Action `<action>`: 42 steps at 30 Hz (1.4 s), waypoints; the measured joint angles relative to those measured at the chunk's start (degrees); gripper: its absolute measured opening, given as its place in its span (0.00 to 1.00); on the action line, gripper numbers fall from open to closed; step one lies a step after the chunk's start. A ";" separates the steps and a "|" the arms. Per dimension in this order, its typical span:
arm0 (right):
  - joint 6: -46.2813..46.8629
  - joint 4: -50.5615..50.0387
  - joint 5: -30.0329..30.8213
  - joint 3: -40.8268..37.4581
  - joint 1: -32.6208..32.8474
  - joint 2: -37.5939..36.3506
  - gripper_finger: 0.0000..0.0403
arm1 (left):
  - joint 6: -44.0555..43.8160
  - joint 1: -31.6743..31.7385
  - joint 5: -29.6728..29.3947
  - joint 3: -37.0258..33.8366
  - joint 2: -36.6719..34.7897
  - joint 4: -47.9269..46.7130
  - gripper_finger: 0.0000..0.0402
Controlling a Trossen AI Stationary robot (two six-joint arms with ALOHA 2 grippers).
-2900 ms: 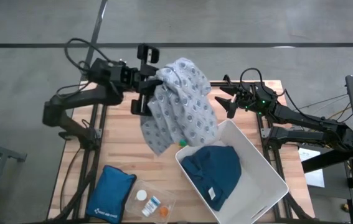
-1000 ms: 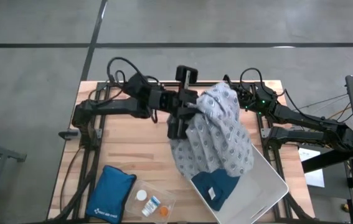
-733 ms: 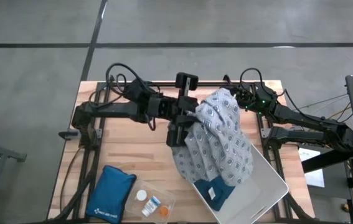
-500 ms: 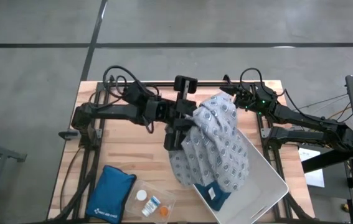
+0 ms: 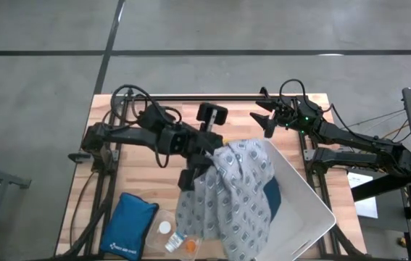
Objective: Pick & place medical supplies in basket/bin
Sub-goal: Put the gray patient gown into the white bin
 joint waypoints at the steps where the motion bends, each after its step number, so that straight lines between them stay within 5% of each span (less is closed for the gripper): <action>1: 0.02 0.00 0.02 0.00 -0.01 0.00 0.81 | 0.65 -0.22 0.00 0.00 0.11 -0.43 0.06; 8: 0.01 -0.01 0.01 0.00 -0.01 0.00 0.81 | 7.82 -0.39 -1.74 -0.04 0.22 -11.66 0.06; 15: 0.01 -0.02 0.00 0.00 0.01 0.00 0.81 | 11.45 0.08 -10.28 -0.09 1.65 -24.70 0.06; 22: 0.01 -0.01 0.00 0.00 -0.02 0.00 0.81 | 2.51 0.73 -13.02 -0.11 6.90 -26.54 0.06; 42: 0.02 0.00 0.00 0.00 -0.01 0.02 0.81 | -4.41 1.10 -17.22 -0.11 12.42 -47.75 0.06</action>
